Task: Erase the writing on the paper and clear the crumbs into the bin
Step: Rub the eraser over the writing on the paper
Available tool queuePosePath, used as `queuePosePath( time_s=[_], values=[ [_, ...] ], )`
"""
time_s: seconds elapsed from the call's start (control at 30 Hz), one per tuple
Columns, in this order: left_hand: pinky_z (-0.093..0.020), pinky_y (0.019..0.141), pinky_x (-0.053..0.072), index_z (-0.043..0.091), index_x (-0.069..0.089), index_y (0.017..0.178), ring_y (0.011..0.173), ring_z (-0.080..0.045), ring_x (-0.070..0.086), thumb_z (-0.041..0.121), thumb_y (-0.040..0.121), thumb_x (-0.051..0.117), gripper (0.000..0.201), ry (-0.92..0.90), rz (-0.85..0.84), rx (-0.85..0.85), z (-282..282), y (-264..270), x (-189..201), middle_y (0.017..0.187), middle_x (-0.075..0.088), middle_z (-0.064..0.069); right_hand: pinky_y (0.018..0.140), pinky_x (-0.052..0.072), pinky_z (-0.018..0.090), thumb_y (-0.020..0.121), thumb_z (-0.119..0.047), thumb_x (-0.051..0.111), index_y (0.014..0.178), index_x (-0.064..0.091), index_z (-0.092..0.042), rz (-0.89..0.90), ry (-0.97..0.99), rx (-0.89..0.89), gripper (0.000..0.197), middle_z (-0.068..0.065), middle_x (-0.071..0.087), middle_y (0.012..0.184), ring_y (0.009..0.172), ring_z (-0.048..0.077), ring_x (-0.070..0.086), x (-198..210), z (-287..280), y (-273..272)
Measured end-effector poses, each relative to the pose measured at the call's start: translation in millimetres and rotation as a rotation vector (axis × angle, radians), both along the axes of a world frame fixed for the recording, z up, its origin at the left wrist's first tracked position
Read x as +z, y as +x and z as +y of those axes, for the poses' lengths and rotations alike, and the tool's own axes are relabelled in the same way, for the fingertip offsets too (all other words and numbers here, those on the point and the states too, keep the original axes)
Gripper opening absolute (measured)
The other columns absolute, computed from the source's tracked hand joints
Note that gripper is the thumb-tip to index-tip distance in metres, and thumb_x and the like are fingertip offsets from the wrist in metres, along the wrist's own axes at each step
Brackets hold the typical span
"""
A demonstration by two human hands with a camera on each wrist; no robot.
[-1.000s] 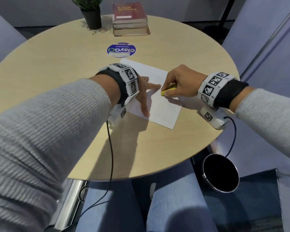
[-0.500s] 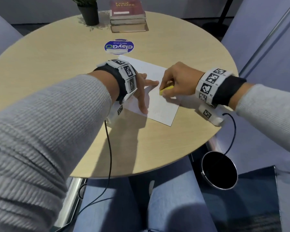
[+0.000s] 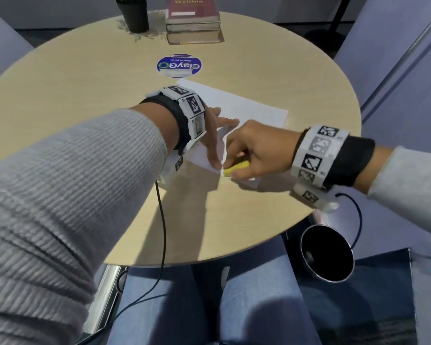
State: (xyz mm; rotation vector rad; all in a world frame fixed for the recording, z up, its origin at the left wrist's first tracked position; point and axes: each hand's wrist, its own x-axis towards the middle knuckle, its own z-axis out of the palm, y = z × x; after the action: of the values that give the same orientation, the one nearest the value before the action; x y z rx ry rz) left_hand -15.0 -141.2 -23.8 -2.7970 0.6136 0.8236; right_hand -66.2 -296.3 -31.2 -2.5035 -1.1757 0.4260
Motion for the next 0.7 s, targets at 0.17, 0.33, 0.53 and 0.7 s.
queuePosePath(
  time_s=[0.17, 0.33, 0.53, 0.7],
  values=[
    [-0.053, 0.113, 0.010, 0.046, -0.012, 0.146, 0.146, -0.027, -0.005, 0.066, 0.059, 0.075, 0.124, 0.157, -0.011, 0.028, -3.8, -1.8, 1.9, 0.158, -0.015, -0.002, 0.067, 0.051, 0.031, 0.076, -0.030, 0.076, 0.088, 0.078, -0.017, -0.092, 0.023, -0.233, 0.018, 0.005, 0.072, 0.079, 0.068, 0.017, 0.061, 4.7, -19.0, 32.6],
    [-0.049, 0.115, 0.009, 0.031, 0.002, 0.152, 0.146, -0.029, 0.000, 0.049, 0.063, 0.081, 0.120, 0.018, -0.014, 0.007, -0.3, -3.9, 2.0, 0.159, -0.007, -0.010, 0.065, 0.049, 0.026, 0.077, -0.028, 0.076, 0.087, 0.079, -0.015, -0.005, 0.017, -0.056, 0.017, -0.001, 0.072, 0.078, 0.068, 0.015, 0.063, 1.9, -4.2, 2.9],
    [-0.051, 0.114, 0.007, 0.044, -0.011, 0.147, 0.146, -0.026, -0.008, 0.063, 0.062, 0.074, 0.122, 0.133, -0.015, 0.034, -2.7, -3.3, 0.5, 0.158, -0.015, -0.003, 0.068, 0.051, 0.027, 0.077, -0.028, 0.075, 0.086, 0.078, -0.016, -0.092, 0.012, -0.202, 0.015, 0.002, 0.072, 0.079, 0.072, 0.017, 0.065, 2.6, -19.5, 23.4],
    [-0.050, 0.114, 0.005, 0.043, -0.008, 0.148, 0.146, -0.026, -0.009, 0.061, 0.062, 0.076, 0.122, 0.112, -0.016, 0.044, -2.1, -2.3, -3.6, 0.158, -0.014, -0.003, 0.067, 0.052, 0.028, 0.077, -0.031, 0.075, 0.089, 0.079, -0.017, 0.021, 0.030, -0.107, 0.018, -0.002, 0.071, 0.079, 0.070, 0.013, 0.062, 3.6, -11.5, 7.3]
  ],
)
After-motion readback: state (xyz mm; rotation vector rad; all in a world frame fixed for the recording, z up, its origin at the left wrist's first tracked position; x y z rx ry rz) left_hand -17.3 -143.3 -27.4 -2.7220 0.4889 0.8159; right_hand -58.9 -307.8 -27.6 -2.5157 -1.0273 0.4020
